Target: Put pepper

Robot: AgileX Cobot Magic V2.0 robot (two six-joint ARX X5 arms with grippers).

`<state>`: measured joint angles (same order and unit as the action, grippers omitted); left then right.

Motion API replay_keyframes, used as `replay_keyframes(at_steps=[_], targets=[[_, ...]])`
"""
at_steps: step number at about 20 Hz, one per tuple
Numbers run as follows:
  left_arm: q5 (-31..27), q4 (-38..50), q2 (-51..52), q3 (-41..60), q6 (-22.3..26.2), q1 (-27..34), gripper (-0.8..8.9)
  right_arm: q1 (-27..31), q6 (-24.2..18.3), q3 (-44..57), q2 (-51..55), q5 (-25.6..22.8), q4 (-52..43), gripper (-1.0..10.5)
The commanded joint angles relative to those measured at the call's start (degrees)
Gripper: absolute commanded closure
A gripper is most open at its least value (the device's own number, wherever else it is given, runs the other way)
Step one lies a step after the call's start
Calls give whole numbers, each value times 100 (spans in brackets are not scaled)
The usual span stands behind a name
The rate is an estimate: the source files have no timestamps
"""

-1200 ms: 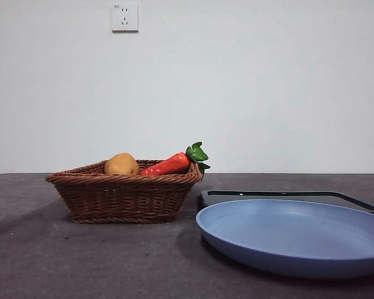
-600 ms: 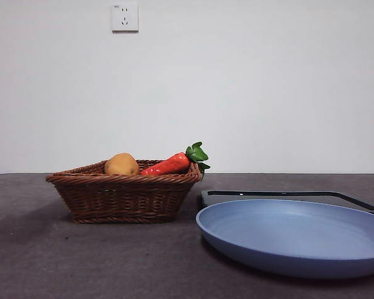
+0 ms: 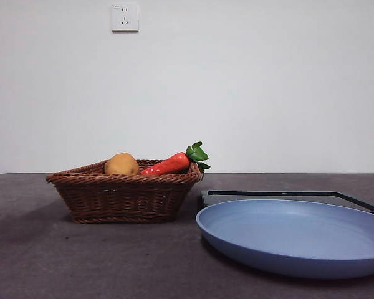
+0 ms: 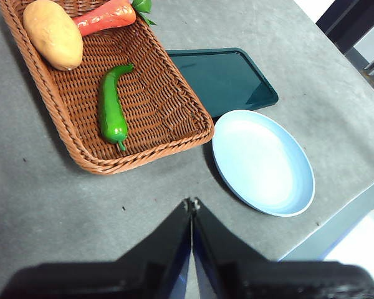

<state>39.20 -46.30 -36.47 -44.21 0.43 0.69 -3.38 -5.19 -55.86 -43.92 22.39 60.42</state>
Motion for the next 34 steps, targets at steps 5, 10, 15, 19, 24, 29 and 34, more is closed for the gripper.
replay_keyframes(at_steps=[5,10,15,19,24,29,34], targets=[[11,44,-17,-90,107,-2,450,-13,129,-90,-181,-2,-81,629],[68,94,-17,-90,107,-2,450,-13,129,-90,-636,0,-111,635],[181,168,-17,-90,85,-2,450,-15,127,-90,-1755,-2,-398,636],[181,168,-17,-90,85,-2,450,-153,127,-90,-2793,-33,-763,636],[181,168,-17,-90,85,-2,450,-361,127,-90,-3866,-173,-1325,636],[179,168,-17,-90,85,-2,450,-564,4,-90,-4594,-479,-1707,637],[177,166,-17,-90,85,-2,450,-656,-24,-90,-5080,-479,-1971,703]])
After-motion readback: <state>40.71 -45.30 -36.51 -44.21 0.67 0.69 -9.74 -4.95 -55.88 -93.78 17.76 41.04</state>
